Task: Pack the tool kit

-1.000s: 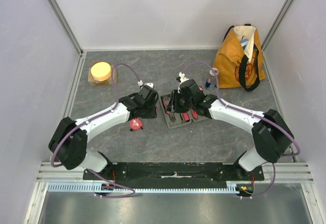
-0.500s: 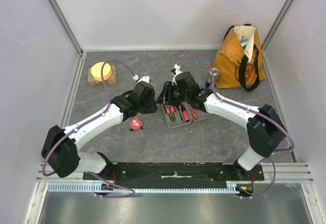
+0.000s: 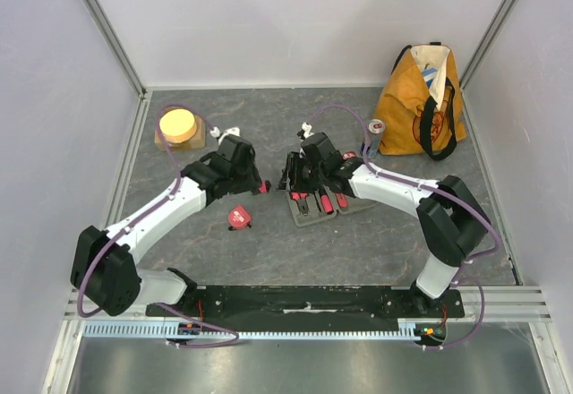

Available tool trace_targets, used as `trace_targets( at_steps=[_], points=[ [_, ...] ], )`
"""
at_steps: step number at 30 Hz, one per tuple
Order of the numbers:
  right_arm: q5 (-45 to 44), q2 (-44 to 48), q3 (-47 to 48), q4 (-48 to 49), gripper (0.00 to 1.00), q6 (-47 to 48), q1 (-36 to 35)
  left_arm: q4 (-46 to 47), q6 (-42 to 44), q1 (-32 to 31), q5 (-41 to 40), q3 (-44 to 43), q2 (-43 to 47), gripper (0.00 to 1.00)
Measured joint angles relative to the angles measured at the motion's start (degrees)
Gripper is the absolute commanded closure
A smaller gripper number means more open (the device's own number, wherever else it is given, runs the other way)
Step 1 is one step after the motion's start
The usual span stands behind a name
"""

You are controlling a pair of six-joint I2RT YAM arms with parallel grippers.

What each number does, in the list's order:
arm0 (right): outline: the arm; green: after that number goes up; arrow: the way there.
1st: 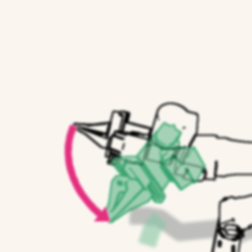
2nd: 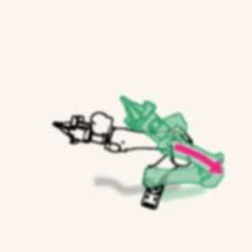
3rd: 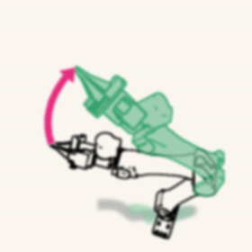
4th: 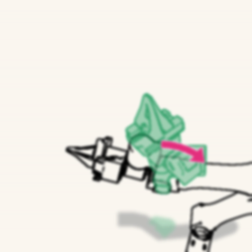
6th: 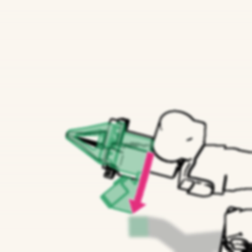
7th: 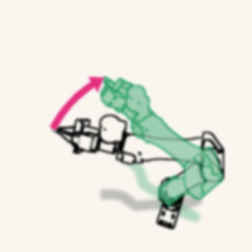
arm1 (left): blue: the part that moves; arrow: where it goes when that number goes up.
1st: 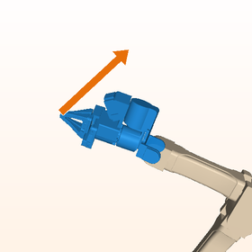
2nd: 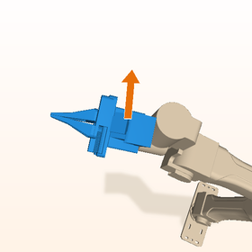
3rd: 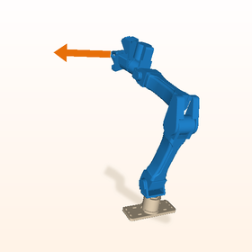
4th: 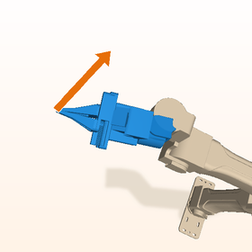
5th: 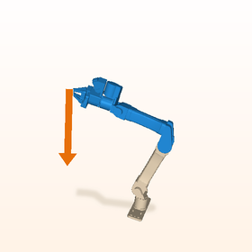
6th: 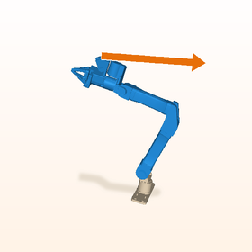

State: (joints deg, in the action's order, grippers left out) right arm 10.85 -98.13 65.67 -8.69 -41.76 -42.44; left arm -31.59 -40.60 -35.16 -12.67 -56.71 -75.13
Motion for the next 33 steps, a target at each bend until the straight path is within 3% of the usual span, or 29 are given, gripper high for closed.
trace_targets(
  at_steps=[4, 10, 16, 22, 33],
  points=[
    [-1.07, -1.44, 0.22, -0.48, 0.58, 0.66, -0.22, 0.24, 1.31, 8.46, 4.28, -1.09, -3.63, 0.48],
    [-3.45, -5.22, 2.71, -1.09, 0.75, 2.62, -1.62, 0.48, 2.58, 14.12, 8.94, -7.67, -17.07, 0.53],
    [-5.03, -9.86, 5.68, -1.09, 0.78, 4.44, -3.56, 0.44, 3.89, 15.58, 11.34, -16.13, -29.73, 0.58],
    [-5.16, -13.94, 8.04, -1.05, 0.79, 5.46, -4.24, 0.39, 4.2, 16.63, 11.89, -21.09, -35.89, 0.73],
    [-5.86, -16.28, 8.72, -1.62, 0.78, 6.49, -4.24, 4.72, 3.76, 17.07, 18.73, -13.64, -34.01, 0.82]
  ],
)
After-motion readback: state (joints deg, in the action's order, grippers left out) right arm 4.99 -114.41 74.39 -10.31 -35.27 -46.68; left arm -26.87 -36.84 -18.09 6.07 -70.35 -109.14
